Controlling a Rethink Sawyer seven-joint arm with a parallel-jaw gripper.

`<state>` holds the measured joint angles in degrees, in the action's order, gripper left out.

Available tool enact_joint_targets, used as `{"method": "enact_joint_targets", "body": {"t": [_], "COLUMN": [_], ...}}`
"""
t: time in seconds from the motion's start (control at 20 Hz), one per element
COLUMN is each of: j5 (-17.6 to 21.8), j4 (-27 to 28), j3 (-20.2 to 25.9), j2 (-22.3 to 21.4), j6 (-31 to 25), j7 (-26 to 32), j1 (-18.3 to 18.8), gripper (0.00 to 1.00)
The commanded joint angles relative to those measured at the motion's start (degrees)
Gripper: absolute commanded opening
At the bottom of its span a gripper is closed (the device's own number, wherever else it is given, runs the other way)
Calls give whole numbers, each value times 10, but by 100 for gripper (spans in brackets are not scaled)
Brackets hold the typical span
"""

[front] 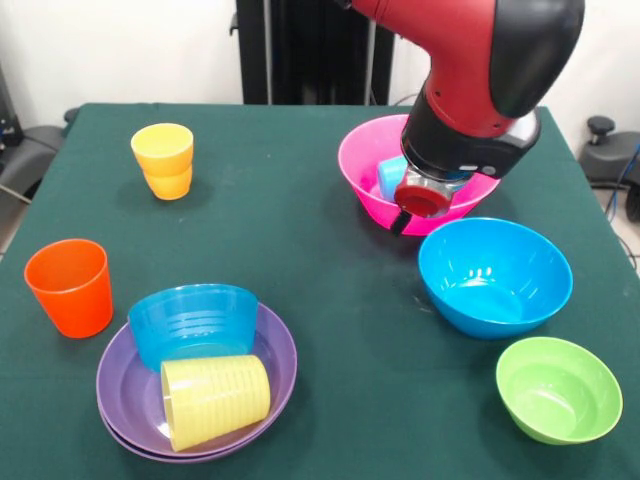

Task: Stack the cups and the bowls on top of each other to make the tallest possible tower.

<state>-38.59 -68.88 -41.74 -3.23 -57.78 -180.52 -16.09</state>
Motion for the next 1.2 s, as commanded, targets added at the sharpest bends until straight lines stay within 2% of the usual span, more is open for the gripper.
{"method": "enact_joint_targets", "body": {"t": [0.05, 0.9, 1.2], "j5": [17, 37, 57], "j4": [-32, -13, 16], "j3": [52, 41, 29], "j2": [7, 12, 17], "j6": [-37, -49, -82], "j7": [-103, -76, -54], "j1": [-5, 0, 9], "gripper": [0, 0, 0]}}
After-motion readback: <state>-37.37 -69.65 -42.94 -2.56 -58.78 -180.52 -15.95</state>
